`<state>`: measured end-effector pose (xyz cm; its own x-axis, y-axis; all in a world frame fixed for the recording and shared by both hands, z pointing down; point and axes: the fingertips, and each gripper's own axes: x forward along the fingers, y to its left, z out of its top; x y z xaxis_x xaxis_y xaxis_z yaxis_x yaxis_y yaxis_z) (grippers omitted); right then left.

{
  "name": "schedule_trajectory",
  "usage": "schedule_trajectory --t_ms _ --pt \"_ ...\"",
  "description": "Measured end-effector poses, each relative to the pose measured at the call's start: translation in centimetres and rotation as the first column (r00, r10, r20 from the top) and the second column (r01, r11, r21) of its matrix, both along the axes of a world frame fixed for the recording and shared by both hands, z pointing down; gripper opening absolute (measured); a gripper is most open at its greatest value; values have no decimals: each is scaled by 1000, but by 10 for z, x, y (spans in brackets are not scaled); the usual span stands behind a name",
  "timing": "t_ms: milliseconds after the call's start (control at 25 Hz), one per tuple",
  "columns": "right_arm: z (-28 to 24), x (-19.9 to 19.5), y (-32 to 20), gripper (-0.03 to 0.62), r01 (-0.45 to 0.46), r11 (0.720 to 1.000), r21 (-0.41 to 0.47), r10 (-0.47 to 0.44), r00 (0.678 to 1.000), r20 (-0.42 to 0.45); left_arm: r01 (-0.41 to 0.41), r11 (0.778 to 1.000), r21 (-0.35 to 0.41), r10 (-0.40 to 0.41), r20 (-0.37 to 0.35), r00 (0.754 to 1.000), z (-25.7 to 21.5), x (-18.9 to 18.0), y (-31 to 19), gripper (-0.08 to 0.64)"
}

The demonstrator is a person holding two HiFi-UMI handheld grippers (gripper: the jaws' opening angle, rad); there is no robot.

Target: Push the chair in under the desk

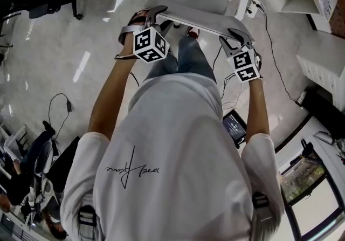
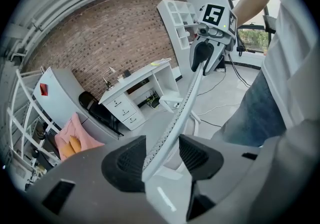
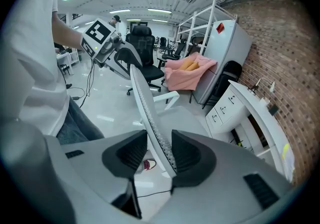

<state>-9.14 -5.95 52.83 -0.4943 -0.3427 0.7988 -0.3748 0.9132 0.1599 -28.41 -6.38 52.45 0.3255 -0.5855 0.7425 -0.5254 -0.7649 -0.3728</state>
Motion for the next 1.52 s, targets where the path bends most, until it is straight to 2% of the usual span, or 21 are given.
schedule_trajectory --t_ms 920,1520 --pt "-3 11 -58 167 -87 996 -20 88 994 57 -65 997 -38 68 78 995 7 13 -86 210" --pt "-4 50 -115 169 -138 990 20 137 989 57 -110 994 -21 111 99 989 7 54 -151 210"
